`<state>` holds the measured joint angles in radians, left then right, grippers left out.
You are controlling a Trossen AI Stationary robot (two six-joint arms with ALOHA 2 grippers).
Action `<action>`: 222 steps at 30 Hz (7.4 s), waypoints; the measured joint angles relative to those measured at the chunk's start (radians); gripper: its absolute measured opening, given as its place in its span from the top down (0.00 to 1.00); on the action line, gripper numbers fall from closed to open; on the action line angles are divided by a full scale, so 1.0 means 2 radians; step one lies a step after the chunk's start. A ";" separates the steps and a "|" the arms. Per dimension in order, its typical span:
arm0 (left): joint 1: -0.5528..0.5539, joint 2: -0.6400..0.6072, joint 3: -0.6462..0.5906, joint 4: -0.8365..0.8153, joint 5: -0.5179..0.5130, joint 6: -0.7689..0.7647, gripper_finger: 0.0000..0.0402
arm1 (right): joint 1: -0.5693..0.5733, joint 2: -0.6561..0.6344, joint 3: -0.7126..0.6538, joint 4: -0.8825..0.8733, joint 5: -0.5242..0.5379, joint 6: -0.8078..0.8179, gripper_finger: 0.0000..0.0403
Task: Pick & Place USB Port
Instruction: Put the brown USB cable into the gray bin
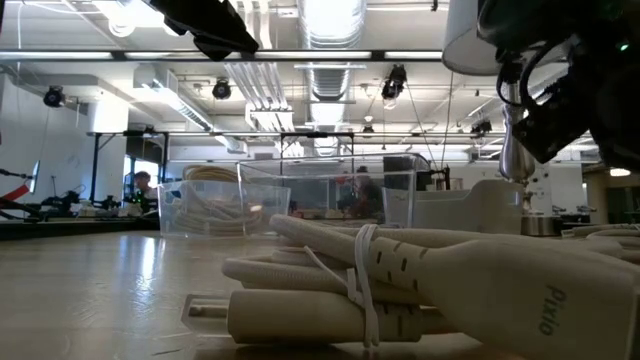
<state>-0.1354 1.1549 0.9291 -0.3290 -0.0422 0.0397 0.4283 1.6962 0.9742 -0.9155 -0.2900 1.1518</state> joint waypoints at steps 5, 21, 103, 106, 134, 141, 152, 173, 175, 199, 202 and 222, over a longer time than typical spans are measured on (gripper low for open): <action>0.000 0.000 0.000 0.000 0.000 0.000 0.80 | 0.007 0.000 0.012 0.007 0.000 -0.013 0.58; 0.000 0.000 0.000 0.004 0.000 -0.004 0.80 | 0.018 0.015 0.006 0.024 0.029 0.021 0.54; 0.000 0.000 0.000 0.003 0.000 -0.005 0.80 | -0.041 -0.045 0.203 -0.102 0.463 -0.163 0.94; 0.000 0.000 0.000 0.003 0.000 -0.005 0.80 | -0.081 -0.045 0.201 -0.104 0.473 -0.185 0.94; 0.000 0.000 0.000 0.015 0.000 0.005 0.80 | -0.265 -0.029 0.043 -0.004 0.456 -0.172 0.89; 0.000 0.000 0.000 0.015 0.000 0.005 0.80 | -0.265 -0.029 0.034 -0.004 0.457 -0.172 0.78; 0.000 0.000 0.000 0.015 0.000 0.004 0.80 | -0.265 -0.029 0.072 -0.005 0.457 -0.195 0.66; 0.000 0.000 0.000 0.014 0.000 0.004 0.80 | -0.177 -0.029 0.176 -0.007 0.339 -0.224 0.62; 0.000 0.000 0.000 0.014 0.000 0.003 0.80 | -0.156 -0.029 0.177 -0.004 0.328 -0.211 0.61; -0.009 0.000 -0.014 0.010 0.000 -0.013 0.80 | 0.010 0.034 0.156 0.175 0.290 -0.196 0.63; -0.018 0.000 -0.035 0.018 0.001 -0.019 0.80 | 0.010 0.057 0.158 0.177 0.250 -0.185 0.64; -0.045 0.000 -0.184 0.245 0.000 -0.058 0.80 | 0.009 0.157 0.164 0.189 0.199 -0.149 0.66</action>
<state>-0.2253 1.1557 0.5602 0.1612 -0.0418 -0.0756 0.4467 2.0093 1.3030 -0.5381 0.1083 0.8534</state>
